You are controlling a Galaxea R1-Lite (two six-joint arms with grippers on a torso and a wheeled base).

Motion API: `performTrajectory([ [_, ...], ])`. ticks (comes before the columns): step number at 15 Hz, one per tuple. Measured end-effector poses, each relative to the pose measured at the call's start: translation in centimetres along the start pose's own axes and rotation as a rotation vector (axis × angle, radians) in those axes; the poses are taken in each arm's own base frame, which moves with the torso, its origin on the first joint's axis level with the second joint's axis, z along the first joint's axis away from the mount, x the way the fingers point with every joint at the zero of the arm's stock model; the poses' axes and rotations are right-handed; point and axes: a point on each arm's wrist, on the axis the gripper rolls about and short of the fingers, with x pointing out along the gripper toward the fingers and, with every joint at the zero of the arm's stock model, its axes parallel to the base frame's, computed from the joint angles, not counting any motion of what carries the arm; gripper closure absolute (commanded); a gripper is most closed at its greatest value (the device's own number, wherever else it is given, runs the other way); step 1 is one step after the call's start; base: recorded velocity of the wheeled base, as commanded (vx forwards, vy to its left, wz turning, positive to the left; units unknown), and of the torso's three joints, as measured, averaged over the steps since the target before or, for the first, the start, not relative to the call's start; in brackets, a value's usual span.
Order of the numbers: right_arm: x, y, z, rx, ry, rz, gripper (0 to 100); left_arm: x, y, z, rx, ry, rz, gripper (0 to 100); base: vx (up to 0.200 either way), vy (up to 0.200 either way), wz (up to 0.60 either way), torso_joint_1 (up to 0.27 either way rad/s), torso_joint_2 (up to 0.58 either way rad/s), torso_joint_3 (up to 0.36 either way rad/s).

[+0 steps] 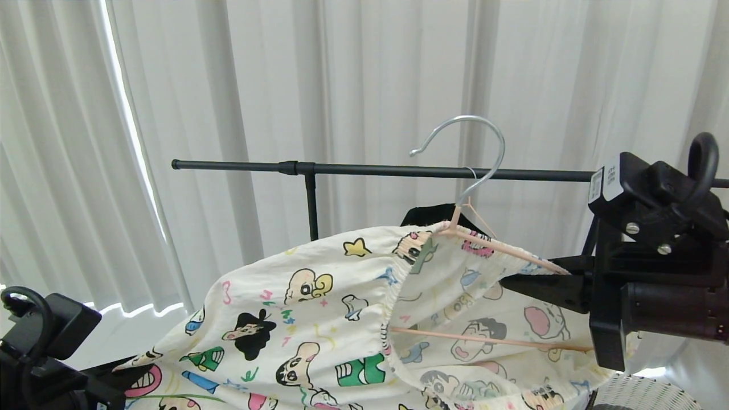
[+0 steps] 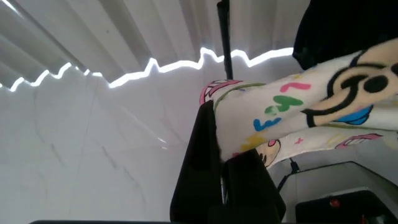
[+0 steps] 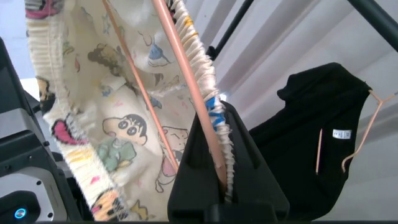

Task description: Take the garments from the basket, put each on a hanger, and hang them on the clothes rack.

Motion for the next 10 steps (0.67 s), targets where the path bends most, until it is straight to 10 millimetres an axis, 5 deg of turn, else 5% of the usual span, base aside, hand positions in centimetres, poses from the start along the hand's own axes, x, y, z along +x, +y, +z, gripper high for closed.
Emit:
performTrajectory([
  [10, -0.6, -3.0, -2.5, 0.080, 0.123, -0.200, 100, -2.6, -1.2, 0.9, -0.014, -0.207, -0.218, 0, 0.000, 0.000, 0.00, 0.000, 0.00, 0.000],
])
